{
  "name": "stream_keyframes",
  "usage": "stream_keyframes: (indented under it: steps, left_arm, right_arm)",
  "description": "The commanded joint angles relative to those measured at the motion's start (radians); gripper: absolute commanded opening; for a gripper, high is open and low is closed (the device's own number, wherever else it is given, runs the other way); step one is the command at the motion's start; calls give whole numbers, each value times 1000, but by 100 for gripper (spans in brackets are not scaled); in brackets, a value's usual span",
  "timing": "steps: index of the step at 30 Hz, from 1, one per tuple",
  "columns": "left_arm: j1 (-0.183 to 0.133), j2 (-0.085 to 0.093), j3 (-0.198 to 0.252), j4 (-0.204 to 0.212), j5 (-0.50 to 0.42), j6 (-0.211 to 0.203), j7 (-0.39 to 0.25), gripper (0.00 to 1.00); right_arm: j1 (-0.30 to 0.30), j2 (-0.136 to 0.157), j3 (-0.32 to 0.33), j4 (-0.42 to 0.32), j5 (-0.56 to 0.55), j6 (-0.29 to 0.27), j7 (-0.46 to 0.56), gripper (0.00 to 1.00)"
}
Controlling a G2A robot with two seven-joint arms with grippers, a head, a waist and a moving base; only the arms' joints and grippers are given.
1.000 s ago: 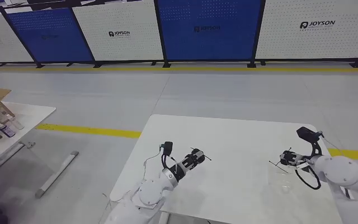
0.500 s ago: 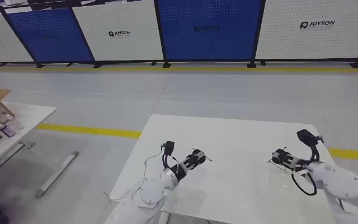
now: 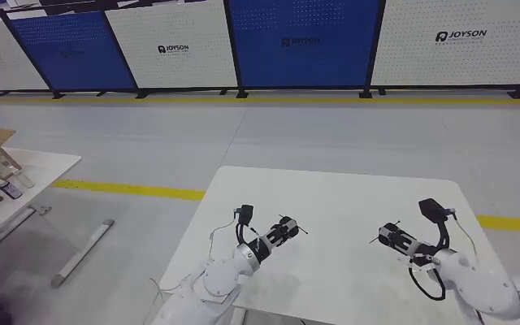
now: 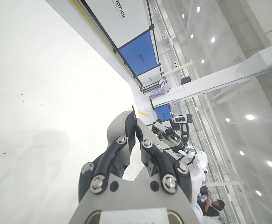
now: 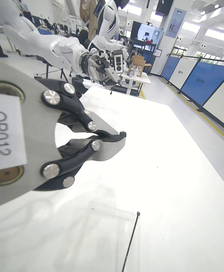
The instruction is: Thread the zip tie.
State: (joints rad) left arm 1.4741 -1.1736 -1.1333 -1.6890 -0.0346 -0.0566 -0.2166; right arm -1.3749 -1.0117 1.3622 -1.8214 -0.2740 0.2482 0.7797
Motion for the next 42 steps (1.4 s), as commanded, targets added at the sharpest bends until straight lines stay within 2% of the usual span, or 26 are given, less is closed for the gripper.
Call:
stream_keyframes:
  steps: [1,12,18,24,38,42]
  left_arm:
    - [0,0,0,0,0,0,0,0]
    - [0,0,0,0,0,0,0,0]
    - [0,0,0,0,0,0,0,0]
    - [0,0,0,0,0,0,0,0]
    - [0,0,0,0,0,0,0,0]
    - [0,0,0,0,0,0,0,0]
  right_arm:
    - [0,0,0,0,0,0,0,0]
    - [0,0,0,0,0,0,0,0]
    - [-50,-9,10,-4,98,-60,-101,0]
    - [-114,-22,-52,-66,70,-60,-239,0]
    - [-117,-25,-63,-68,63,-59,-263,0]
    - [-150,-34,-69,-82,65,-114,-400,0]
